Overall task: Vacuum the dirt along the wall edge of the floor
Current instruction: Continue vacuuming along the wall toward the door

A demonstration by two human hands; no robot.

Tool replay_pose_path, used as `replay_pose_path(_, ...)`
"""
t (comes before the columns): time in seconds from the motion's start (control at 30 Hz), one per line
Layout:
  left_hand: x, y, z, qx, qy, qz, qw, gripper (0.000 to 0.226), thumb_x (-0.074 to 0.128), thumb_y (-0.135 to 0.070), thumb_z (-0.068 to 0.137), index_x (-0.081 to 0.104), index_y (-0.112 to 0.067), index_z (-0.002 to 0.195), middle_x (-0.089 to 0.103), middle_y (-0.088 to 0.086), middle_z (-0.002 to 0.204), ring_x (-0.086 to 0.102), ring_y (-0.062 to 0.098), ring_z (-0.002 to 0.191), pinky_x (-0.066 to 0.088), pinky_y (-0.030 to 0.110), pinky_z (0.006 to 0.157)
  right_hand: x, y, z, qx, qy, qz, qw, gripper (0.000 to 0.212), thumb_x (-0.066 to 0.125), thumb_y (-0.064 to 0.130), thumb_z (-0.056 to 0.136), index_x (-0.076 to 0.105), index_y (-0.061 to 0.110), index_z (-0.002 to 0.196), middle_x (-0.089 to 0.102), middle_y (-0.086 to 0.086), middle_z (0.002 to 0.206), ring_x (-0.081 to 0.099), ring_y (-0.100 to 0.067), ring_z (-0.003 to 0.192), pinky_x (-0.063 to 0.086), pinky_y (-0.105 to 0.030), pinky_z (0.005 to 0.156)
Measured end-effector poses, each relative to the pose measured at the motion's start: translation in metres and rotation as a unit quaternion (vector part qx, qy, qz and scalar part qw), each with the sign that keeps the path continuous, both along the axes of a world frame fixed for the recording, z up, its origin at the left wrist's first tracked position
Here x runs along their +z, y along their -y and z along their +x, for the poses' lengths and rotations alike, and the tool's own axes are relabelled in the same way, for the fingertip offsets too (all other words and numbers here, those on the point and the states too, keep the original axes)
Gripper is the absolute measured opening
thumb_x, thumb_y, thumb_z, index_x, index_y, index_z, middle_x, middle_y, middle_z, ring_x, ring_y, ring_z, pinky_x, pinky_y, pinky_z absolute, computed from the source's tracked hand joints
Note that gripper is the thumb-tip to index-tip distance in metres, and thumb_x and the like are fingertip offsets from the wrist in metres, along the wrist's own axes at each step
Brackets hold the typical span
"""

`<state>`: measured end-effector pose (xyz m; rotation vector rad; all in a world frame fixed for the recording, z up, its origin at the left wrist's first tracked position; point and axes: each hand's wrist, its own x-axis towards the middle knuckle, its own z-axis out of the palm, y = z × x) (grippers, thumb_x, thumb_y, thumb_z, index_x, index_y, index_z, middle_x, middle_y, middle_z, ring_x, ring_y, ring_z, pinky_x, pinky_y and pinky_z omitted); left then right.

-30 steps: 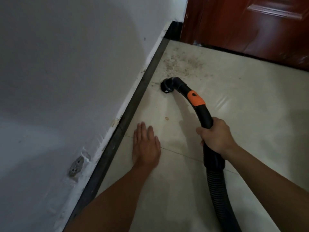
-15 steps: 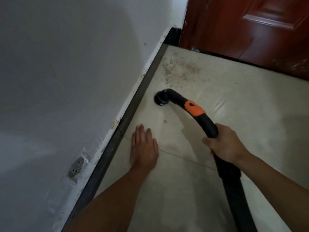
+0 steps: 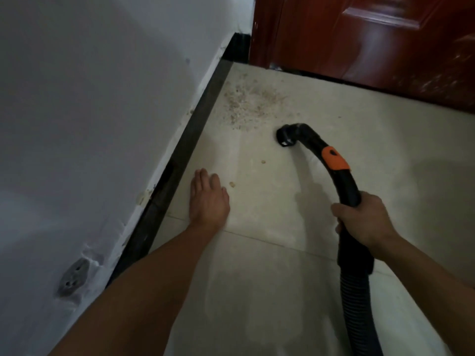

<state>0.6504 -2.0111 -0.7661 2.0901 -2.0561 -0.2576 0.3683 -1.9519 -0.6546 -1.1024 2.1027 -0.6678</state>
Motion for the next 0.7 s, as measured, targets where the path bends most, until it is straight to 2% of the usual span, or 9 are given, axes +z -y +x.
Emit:
replay_pose_path(0.17, -0.003, 0.006, -0.002, 0.017, -0.024, -0.04, 0.999, 0.048, 0.04, -0.022, 0.096, 0.043, 0.002, 0.139, 0.033, 0.027, 0.149, 0.026, 0.038, 0.142, 0.019, 0.046, 0.118, -0.005, 0.043, 0.044, 0.052, 0.014, -0.002, 0.999, 0.015, 0.072, 0.012, 0.08, 0.057, 0.012, 0.083, 0.065, -0.014, 0.065, 0.065, -0.027, 0.045, 0.049, -0.03, 0.047)
replay_pose_path(0.3, -0.001, 0.007, -0.002, 0.023, -0.018, -0.023, 0.999, 0.052, 0.03, -0.027, 0.097, 0.042, -0.001, 0.141, 0.031, 0.024, 0.152, 0.023, 0.035, 0.144, 0.021, 0.045, 0.118, -0.004, 0.076, 0.081, 0.098, -0.001, 0.009, 0.995, 0.019, 0.074, 0.019, 0.079, 0.057, 0.013, 0.088, 0.066, -0.012, 0.073, 0.067, -0.027, 0.052, 0.049, -0.028, 0.047)
replay_pose_path(0.43, 0.0, 0.007, -0.002, 0.021, -0.001, 0.002, 1.0, 0.059, 0.02, -0.03, 0.095, 0.04, -0.001, 0.143, 0.029, 0.022, 0.154, 0.022, 0.033, 0.146, 0.021, 0.045, 0.118, 0.002, 0.103, 0.113, 0.136, -0.008, 0.029, 0.99, 0.027, 0.073, 0.023, 0.079, 0.058, 0.011, 0.097, 0.066, -0.014, 0.084, 0.068, -0.033, 0.066, 0.06, -0.042, 0.063)
replay_pose_path(0.5, 0.002, 0.008, -0.002, 0.017, 0.004, 0.015, 1.0, 0.06, 0.019, -0.031, 0.095, 0.039, -0.002, 0.144, 0.027, 0.022, 0.155, 0.02, 0.033, 0.146, 0.021, 0.045, 0.118, 0.008, 0.105, 0.114, 0.144, -0.017, 0.04, 0.989, 0.026, 0.073, 0.023, 0.079, 0.058, 0.011, 0.098, 0.066, -0.014, 0.084, 0.068, -0.034, 0.067, 0.06, -0.045, 0.065)
replay_pose_path(0.6, 0.005, 0.009, -0.003, 0.014, 0.006, 0.029, 0.999, 0.059, 0.022, -0.029, 0.095, 0.042, -0.001, 0.142, 0.03, 0.022, 0.154, 0.023, 0.034, 0.145, 0.023, 0.046, 0.117, 0.022, 0.092, 0.087, 0.129, -0.032, 0.057, 0.99, 0.018, 0.073, 0.02, 0.079, 0.058, 0.016, 0.089, 0.067, -0.01, 0.074, 0.068, -0.026, 0.057, 0.057, -0.035, 0.053)
replay_pose_path(0.7, 0.007, 0.01, -0.003, 0.012, 0.001, 0.021, 1.0, 0.055, 0.029, -0.026, 0.093, 0.048, 0.001, 0.138, 0.036, 0.024, 0.15, 0.029, 0.037, 0.142, 0.028, 0.048, 0.115, 0.038, 0.062, 0.036, 0.07, -0.06, 0.076, 0.993, 0.017, 0.075, 0.013, 0.079, 0.059, 0.018, 0.081, 0.066, -0.008, 0.06, 0.064, -0.016, 0.042, 0.046, -0.023, 0.041)
